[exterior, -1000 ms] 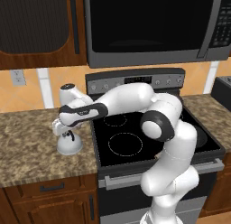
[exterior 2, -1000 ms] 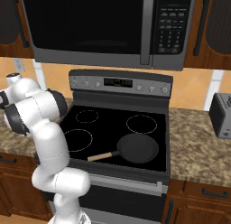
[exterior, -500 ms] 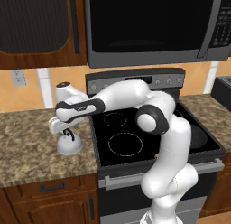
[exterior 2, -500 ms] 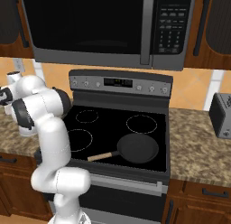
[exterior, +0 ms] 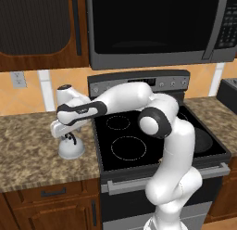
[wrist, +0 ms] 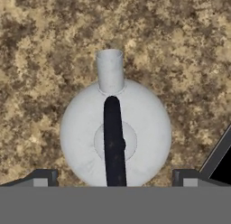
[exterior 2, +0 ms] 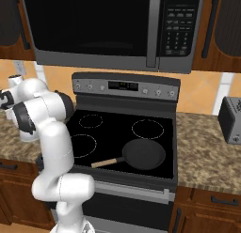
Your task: Pick the kettle from the counter and place it on a stove burner. Then turn the burner on.
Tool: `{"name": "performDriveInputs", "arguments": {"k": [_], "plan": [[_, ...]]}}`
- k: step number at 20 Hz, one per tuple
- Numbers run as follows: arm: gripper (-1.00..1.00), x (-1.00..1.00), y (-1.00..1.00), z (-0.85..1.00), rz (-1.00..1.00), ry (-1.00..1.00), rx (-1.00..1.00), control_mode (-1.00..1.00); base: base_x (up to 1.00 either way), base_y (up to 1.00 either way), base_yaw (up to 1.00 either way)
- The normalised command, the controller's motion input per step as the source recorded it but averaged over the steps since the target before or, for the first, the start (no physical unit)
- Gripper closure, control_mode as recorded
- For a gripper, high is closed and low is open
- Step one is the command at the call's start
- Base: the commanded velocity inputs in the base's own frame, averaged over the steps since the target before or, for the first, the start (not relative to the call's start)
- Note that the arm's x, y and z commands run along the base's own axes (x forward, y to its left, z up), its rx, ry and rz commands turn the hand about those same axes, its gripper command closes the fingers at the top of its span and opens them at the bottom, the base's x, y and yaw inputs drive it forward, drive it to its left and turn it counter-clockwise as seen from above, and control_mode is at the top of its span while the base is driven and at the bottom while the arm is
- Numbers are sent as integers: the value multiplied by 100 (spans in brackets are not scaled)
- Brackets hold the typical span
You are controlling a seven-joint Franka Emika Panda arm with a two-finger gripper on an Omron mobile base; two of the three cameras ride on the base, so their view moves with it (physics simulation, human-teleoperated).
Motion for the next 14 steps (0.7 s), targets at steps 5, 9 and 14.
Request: {"name": "performDriveInputs", "arguments": {"k": [5,9,14], "plan": [[-100,0,-13,-3,-1,2,0,-100,0,0,0],[-100,0,0,-7,0,0,1,-100,0,0,0],[-100,0,0,-10,0,0,1,-100,0,0,0]]}}
